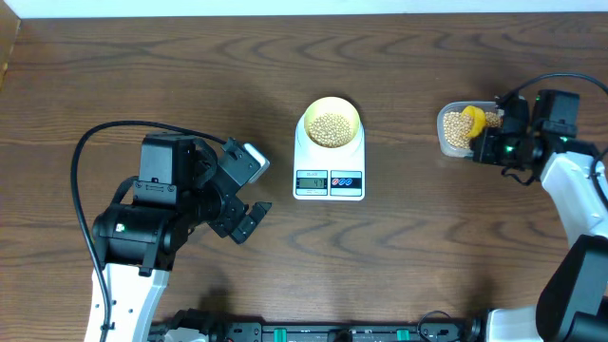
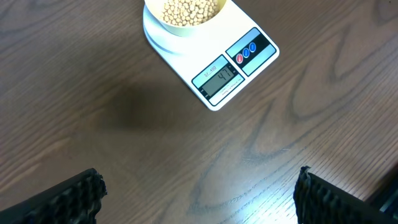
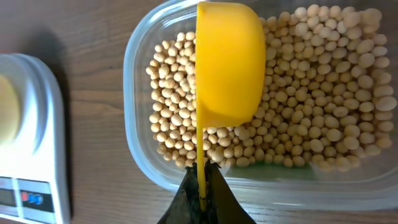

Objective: Scoop item into bowl and weigh 50g on scale
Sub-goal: 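Return the scoop to the soybean tub and dip it in, then carry the filled scoop left over the yellow bowl on the scale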

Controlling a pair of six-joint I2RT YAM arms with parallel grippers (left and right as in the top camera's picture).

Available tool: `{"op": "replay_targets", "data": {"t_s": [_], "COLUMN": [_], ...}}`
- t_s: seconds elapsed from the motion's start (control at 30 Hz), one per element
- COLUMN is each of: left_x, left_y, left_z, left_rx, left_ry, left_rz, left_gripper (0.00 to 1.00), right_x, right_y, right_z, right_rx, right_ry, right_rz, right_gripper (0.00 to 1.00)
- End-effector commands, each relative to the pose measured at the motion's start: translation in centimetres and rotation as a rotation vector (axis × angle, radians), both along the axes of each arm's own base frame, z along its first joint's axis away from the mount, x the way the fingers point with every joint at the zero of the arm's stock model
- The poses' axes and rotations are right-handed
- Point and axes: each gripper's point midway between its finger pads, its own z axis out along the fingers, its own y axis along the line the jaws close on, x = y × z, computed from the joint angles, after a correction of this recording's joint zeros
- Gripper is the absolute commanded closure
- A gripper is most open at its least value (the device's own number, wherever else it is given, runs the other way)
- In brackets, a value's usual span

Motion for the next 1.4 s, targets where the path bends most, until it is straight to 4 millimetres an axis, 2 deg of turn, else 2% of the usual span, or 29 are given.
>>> {"op": "replay_targets", "data": {"t_s": [0.0, 0.27, 0.33, 0.5, 0.63, 0.8, 0.93, 0.97, 1.2, 1.37], "left_x": [0.3, 0.3, 0.3, 0.3, 0.3, 0.3, 0.3, 0.3, 0.3, 0.3], "left_y": [0.1, 0.1, 0.1, 0.1, 0.1, 0.1, 0.1, 0.1, 0.1, 0.1], "left_z": [0.7, 0.7, 0.7, 0.7, 0.7, 0.7, 0.7, 0.7, 0.7, 0.7], "left_rx": [0.007, 0.007, 0.007, 0.007, 0.006, 0.007, 0.007, 0.007, 0.007, 0.007], "left_ry": [-0.027, -0.027, -0.026, -0.027, -0.026, -0.027, -0.026, -0.026, -0.027, -0.026], "left_rz": [-0.007, -0.007, -0.007, -0.007, -0.007, -0.007, -0.007, -0.007, -0.007, -0.007], "left_gripper": [0.01, 0.01, 0.01, 0.01, 0.01, 0.01, 0.01, 0.01, 0.01, 0.01], "right_x": [0.1, -0.1, -0.2, -0.8, -0.6, 0.4, 1.3, 1.3, 0.9, 1.2], "right_y": [0.5, 0.2, 0.8, 3.9, 5.6, 9.7, 14.7, 15.4, 20.7, 22.6], "right_z": [1.3, 3.4, 4.1, 7.1, 7.4, 8.5, 9.7, 9.7, 8.0, 6.5], "right_rx": [0.137, 0.320, 0.372, 0.580, 0.629, 0.623, 0.571, 0.562, 0.396, 0.208], "right_ry": [-0.035, -0.096, -0.113, -0.170, -0.127, -0.173, -0.262, -0.269, -0.283, -0.325], "right_rz": [0.013, 0.017, 0.042, 0.159, 0.158, 0.277, 0.416, 0.433, 0.507, 0.530], "right_gripper": [0.99, 0.99, 0.99, 0.99, 0.99, 0.99, 0.99, 0.99, 0.99, 0.99]}}
